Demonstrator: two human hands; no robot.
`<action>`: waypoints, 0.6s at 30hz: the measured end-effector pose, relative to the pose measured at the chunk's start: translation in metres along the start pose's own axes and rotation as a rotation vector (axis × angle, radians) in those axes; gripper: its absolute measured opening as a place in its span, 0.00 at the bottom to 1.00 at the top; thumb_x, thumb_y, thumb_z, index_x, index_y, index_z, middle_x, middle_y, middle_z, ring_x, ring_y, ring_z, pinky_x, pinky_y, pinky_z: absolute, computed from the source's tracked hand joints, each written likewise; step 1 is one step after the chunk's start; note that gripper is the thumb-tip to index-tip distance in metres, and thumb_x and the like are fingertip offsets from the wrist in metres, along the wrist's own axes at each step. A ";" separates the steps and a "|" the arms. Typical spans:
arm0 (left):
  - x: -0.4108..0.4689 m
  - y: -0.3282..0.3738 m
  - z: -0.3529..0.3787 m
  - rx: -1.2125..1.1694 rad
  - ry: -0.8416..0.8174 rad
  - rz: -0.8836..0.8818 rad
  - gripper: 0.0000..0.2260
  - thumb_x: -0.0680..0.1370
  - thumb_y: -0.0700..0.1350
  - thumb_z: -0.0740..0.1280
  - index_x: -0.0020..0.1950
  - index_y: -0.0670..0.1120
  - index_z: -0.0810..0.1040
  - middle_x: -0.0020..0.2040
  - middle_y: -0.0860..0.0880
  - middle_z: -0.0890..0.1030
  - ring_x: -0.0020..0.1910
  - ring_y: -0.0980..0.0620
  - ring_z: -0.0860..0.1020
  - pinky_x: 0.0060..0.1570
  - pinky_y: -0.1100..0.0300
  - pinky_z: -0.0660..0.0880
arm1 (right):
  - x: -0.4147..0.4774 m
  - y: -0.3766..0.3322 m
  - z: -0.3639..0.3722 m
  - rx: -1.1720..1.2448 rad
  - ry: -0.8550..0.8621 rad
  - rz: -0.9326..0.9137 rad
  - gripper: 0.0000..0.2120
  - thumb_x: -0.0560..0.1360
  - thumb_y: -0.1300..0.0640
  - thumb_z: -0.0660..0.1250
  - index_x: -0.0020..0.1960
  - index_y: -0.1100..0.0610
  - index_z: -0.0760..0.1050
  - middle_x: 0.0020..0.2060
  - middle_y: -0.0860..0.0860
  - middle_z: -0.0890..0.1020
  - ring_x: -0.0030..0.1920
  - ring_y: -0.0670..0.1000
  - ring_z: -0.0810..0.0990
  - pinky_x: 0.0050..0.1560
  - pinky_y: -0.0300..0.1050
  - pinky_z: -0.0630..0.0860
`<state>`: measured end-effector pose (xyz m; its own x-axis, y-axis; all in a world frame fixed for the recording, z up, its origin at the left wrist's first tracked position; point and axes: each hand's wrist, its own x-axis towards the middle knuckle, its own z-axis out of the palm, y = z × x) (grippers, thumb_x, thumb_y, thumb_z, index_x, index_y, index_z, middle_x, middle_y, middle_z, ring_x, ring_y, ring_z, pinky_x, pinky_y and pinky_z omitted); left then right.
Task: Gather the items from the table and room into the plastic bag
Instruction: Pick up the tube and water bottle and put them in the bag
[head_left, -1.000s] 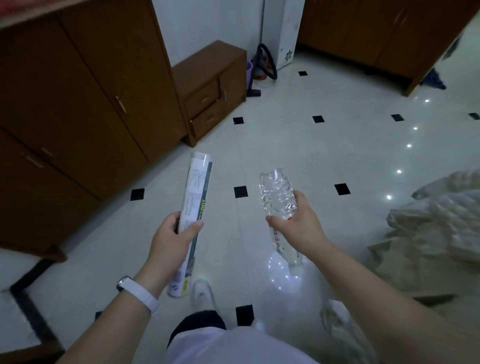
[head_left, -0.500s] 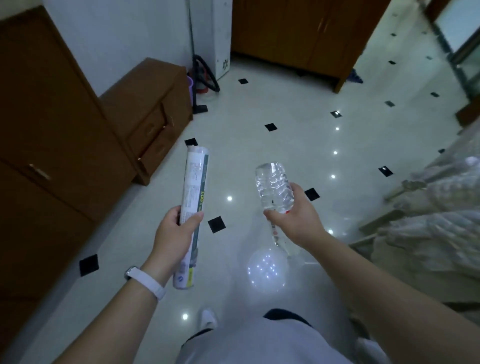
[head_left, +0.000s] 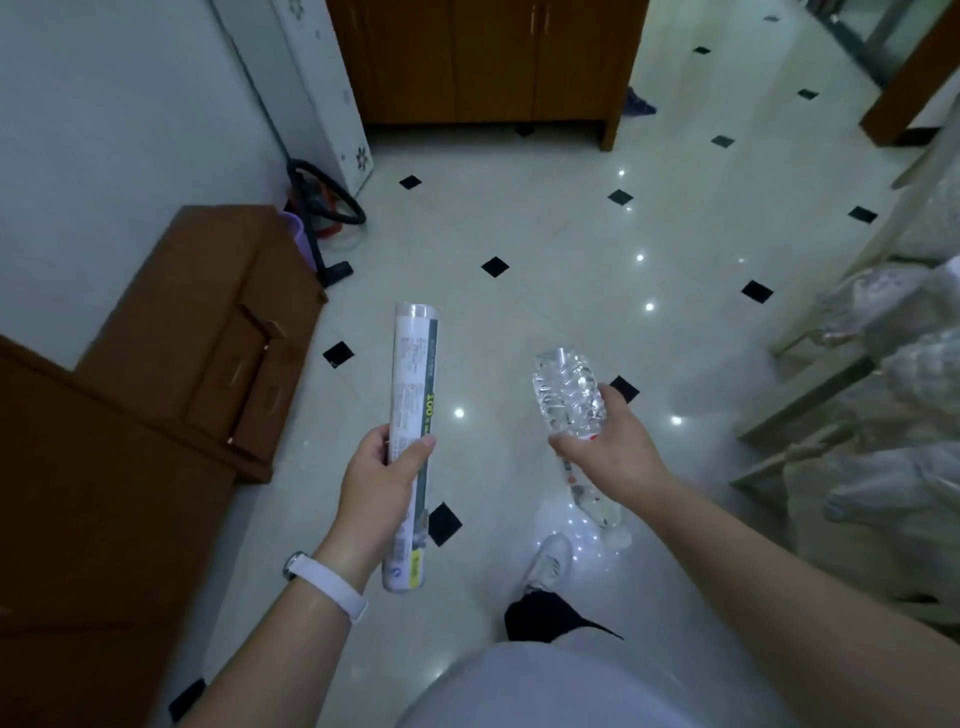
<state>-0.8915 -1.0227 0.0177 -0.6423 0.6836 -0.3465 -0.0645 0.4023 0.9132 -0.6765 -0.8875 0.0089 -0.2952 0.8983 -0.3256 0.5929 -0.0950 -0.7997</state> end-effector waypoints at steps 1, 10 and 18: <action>0.015 0.012 0.007 0.015 0.005 -0.004 0.09 0.77 0.47 0.71 0.55 0.51 0.78 0.47 0.47 0.82 0.40 0.50 0.81 0.28 0.65 0.75 | 0.018 -0.006 -0.005 0.004 0.000 0.011 0.30 0.66 0.48 0.74 0.65 0.46 0.67 0.46 0.41 0.81 0.44 0.43 0.80 0.45 0.43 0.75; 0.150 0.117 0.112 0.067 -0.106 0.093 0.09 0.76 0.49 0.72 0.55 0.50 0.78 0.44 0.46 0.82 0.37 0.50 0.82 0.31 0.57 0.78 | 0.162 -0.053 -0.105 0.034 0.172 -0.018 0.26 0.66 0.50 0.74 0.59 0.42 0.66 0.45 0.39 0.80 0.44 0.42 0.79 0.45 0.44 0.74; 0.271 0.154 0.202 0.136 -0.332 0.106 0.07 0.76 0.50 0.72 0.52 0.53 0.78 0.45 0.49 0.83 0.42 0.46 0.82 0.38 0.53 0.77 | 0.251 -0.047 -0.144 0.054 0.322 0.120 0.29 0.67 0.48 0.74 0.64 0.43 0.65 0.47 0.40 0.81 0.44 0.40 0.80 0.46 0.43 0.75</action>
<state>-0.9215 -0.6522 0.0213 -0.3563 0.8769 -0.3227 0.1050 0.3808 0.9187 -0.6705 -0.5961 0.0378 0.0310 0.9679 -0.2492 0.5663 -0.2225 -0.7936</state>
